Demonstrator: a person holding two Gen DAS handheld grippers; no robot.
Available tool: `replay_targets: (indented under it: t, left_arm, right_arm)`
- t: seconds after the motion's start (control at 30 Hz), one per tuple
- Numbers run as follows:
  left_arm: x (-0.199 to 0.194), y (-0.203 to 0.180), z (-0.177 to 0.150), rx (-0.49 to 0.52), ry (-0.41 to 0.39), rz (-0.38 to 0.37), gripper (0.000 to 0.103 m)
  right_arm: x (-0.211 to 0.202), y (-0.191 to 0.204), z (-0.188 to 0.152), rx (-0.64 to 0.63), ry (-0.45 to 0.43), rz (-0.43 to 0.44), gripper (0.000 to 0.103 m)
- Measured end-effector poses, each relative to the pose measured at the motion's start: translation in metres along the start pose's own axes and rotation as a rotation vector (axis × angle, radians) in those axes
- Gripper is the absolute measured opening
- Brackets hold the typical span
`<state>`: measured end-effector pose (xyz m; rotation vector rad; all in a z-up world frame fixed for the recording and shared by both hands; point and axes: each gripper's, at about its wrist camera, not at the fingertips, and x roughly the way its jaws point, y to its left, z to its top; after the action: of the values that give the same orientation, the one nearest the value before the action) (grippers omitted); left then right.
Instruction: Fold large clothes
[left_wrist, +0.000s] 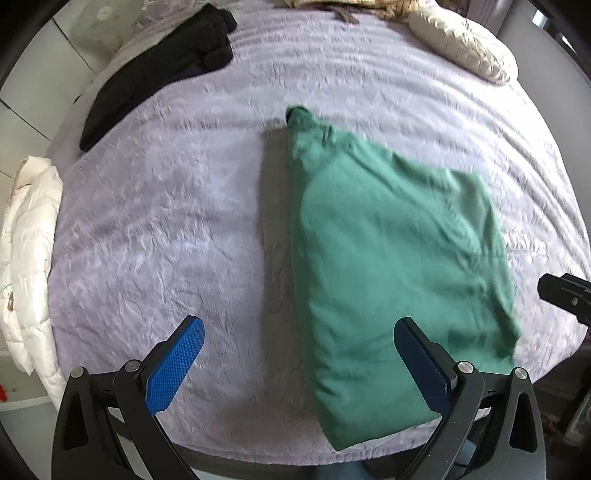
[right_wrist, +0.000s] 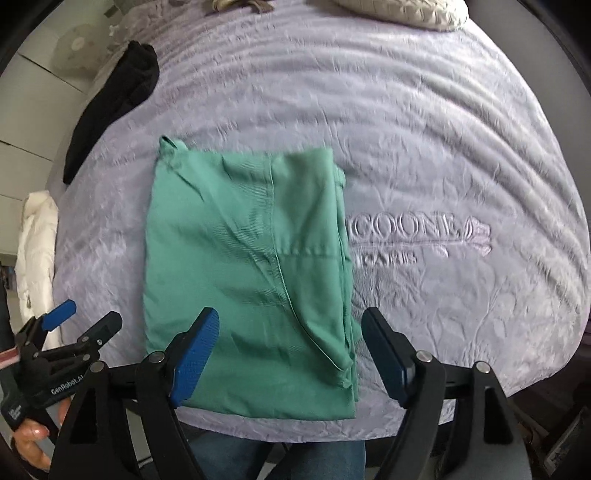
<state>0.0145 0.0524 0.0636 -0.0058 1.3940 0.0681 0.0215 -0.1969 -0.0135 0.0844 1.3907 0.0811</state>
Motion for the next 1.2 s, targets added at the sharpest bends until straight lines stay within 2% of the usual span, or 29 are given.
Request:
replay_targets:
  t: [0.13,0.2,0.23,0.6,1.2]
  left_arm:
    - [-0.011,0.001,0.003,-0.019,-0.023,-0.007,0.103]
    - [-0.015,0.000,0.003,-0.025,-0.032,-0.002,0.103]
    - [-0.016,0.000,0.003,-0.027,-0.036,-0.001,0.103]
    - [-0.020,-0.007,-0.002,-0.014,-0.039,0.007,0.103]
    - [-0.024,-0.013,-0.002,-0.002,-0.054,0.029,0.103]
  right_arm:
    - [-0.011,0.007,0.001,-0.015,-0.031,-0.021,0.087]
    - [-0.014,0.010,0.001,-0.018,-0.042,-0.040,0.094]
    - [-0.015,0.010,0.000,-0.016,-0.048,-0.051,0.103]
    - [-0.017,0.011,-0.004,-0.018,-0.043,-0.121,0.103]
    - [-0.018,0.010,-0.005,-0.010,-0.042,-0.143,0.103]
